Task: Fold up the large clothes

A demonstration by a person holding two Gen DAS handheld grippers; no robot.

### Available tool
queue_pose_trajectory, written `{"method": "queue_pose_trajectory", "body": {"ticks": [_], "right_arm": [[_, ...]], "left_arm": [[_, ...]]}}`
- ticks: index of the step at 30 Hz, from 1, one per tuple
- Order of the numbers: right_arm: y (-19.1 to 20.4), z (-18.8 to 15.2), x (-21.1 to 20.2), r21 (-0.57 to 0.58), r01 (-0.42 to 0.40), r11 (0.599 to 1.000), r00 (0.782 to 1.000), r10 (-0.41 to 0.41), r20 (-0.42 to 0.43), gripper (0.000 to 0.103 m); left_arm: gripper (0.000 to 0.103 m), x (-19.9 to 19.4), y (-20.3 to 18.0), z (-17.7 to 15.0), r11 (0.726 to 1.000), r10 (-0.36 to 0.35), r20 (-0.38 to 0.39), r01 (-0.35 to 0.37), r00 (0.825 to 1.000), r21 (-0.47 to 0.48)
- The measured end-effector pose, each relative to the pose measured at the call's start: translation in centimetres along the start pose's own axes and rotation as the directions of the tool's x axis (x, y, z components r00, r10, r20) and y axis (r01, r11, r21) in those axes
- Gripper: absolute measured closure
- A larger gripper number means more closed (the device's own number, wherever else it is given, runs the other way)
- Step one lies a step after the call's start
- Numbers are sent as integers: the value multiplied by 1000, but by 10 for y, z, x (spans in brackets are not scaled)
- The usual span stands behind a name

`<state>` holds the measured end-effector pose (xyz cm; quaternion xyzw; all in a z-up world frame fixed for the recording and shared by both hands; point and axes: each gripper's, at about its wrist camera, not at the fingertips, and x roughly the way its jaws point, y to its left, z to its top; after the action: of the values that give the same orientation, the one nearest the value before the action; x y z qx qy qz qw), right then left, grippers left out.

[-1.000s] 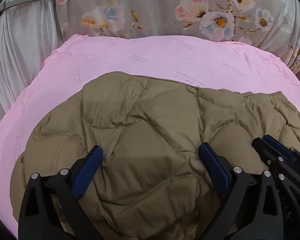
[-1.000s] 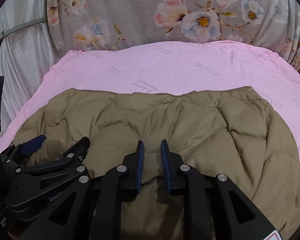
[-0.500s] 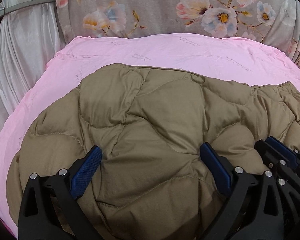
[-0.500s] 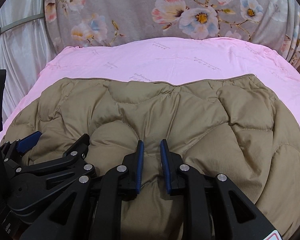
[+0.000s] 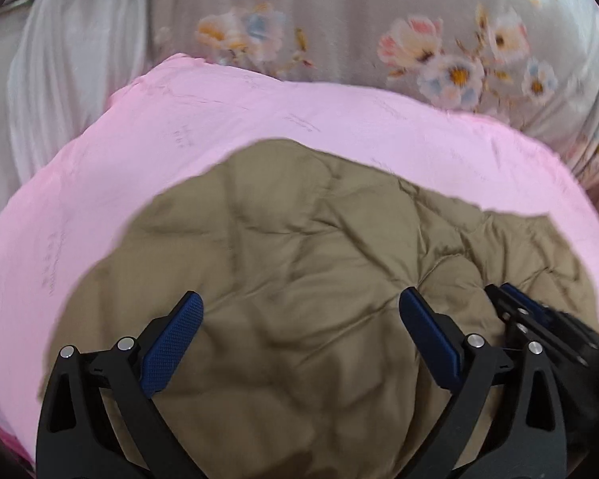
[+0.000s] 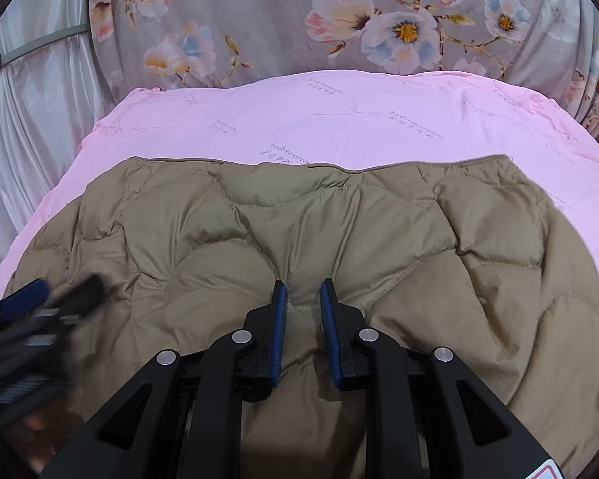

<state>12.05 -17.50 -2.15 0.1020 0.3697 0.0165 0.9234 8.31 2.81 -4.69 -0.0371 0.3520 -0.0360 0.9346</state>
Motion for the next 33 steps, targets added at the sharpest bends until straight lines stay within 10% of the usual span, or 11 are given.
{"method": "queue_pose_trajectory", "body": {"ticks": [10,16,23,29,33], "right_arm": [[13,52,27,84,-89,993,994,94,-59,78],[14,55,63,88,-78,993,989,88,-118,77],[14,48,70,78,-86,993,991,93,-92,76],[9,52,67,109,-105,988,989,116,-96,76],[2,49,31,150,-145,978,983,159,-92,76]], "left_arm": [[6,-55,136,-28,959,-55,-116,20,992,-283],[6,-25,137,-48,872,-303,-155,208,940,-443],[6,1,118,-28,883,-276,-121,202,953,-423],[72,-9,105,-3,891,-256,-83,202,963,-406],[82,-42,99,21,911,-283,-32,258,959,-322]]}}
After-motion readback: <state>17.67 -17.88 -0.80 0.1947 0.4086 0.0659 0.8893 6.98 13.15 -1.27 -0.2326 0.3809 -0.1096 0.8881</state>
